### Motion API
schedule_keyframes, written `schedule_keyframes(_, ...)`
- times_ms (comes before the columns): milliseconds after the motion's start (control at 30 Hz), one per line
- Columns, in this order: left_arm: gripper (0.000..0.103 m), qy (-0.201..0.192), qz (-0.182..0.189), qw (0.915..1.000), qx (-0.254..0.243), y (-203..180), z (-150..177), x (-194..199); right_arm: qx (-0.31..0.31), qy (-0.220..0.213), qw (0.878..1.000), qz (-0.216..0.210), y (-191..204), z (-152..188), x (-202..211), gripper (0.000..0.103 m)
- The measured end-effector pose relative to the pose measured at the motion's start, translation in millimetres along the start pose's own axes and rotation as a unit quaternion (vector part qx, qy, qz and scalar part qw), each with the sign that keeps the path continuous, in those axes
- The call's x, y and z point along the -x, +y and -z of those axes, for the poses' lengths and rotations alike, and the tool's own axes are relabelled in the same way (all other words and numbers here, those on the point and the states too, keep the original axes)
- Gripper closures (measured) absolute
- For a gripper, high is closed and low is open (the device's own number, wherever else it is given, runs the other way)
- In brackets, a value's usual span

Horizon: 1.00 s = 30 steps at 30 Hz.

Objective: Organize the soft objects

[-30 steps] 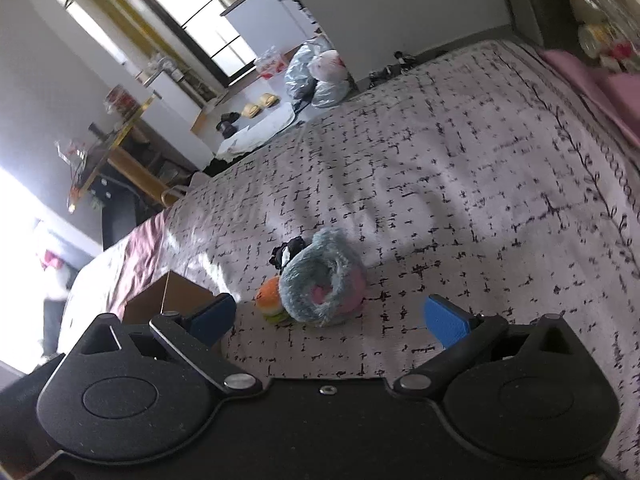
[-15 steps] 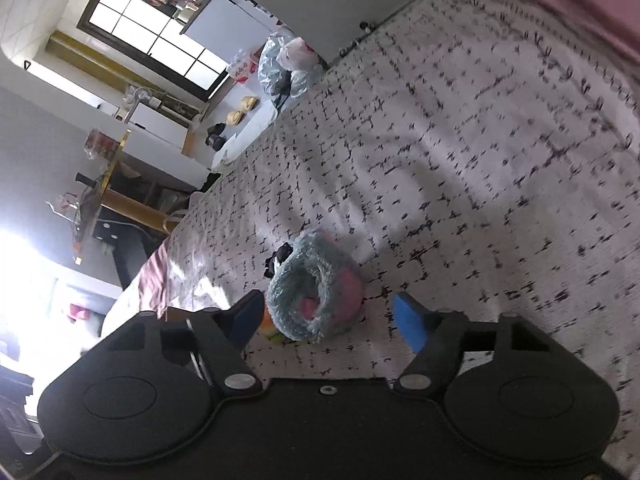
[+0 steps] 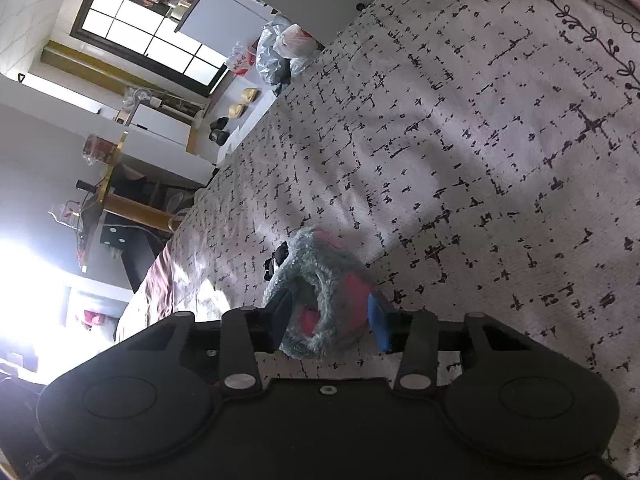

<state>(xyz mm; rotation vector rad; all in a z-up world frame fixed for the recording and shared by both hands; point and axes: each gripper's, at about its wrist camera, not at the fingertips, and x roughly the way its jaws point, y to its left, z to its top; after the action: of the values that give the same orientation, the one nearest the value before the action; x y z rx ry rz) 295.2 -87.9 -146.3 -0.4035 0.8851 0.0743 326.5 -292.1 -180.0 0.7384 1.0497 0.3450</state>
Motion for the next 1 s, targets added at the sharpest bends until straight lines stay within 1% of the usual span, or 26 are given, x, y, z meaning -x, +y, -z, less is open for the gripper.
schedule_keyframes(33, 0.061, 0.002, 0.002, 1.0000, 0.001, 0, 0, -3, 0.001, 0.000, 1.000, -0.002, 0, 0, -2, 0.065)
schedule_keyframes(167, 0.061, 0.008, 0.008, 0.9999, 0.005, 0, 0, -14, 0.000, 0.003, 1.000, -0.007, 1, -2, -13, 0.067)
schedule_keyframes(300, 0.070, 0.027, 0.015, 0.9994, 0.015, 1, 0, -27, -0.002, 0.011, 1.000, -0.007, 1, -3, -23, 0.067)
schedule_keyframes(400, 0.076, 0.033, 0.017, 0.9991, 0.018, 0, 0, -32, -0.003, 0.018, 1.000, -0.007, 0, -2, -28, 0.067)
schedule_keyframes(433, 0.079, 0.034, 0.017, 0.9991, 0.020, 0, 0, -33, -0.001, 0.018, 1.000, -0.005, 0, -2, -30, 0.069)
schedule_keyframes(467, 0.079, 0.035, 0.016, 0.9990, 0.022, 1, -1, -33, 0.002, 0.019, 1.000, -0.003, 0, -2, -31, 0.071)
schedule_keyframes(533, 0.082, 0.037, 0.016, 0.9989, 0.024, 1, -3, -33, 0.009, 0.019, 1.000, 0.002, -1, -1, -34, 0.082)
schedule_keyframes(600, 0.084, 0.036, 0.015, 0.9989, 0.026, 1, -5, -31, 0.016, 0.018, 1.000, 0.005, -1, -1, -33, 0.088)
schedule_keyframes(800, 0.086, 0.022, 0.014, 0.9995, 0.020, -2, -10, -15, 0.042, 0.007, 0.999, -0.009, 8, 2, -25, 0.091)
schedule_keyframes(933, 0.090, 0.012, 0.017, 0.9997, 0.013, -3, -13, 1, 0.048, 0.006, 0.999, -0.016, 13, 5, -20, 0.092)
schedule_keyframes(1000, 0.091, 0.008, 0.017, 0.9998, 0.010, -2, -14, 9, 0.052, 0.004, 0.998, -0.026, 17, 8, -15, 0.092)
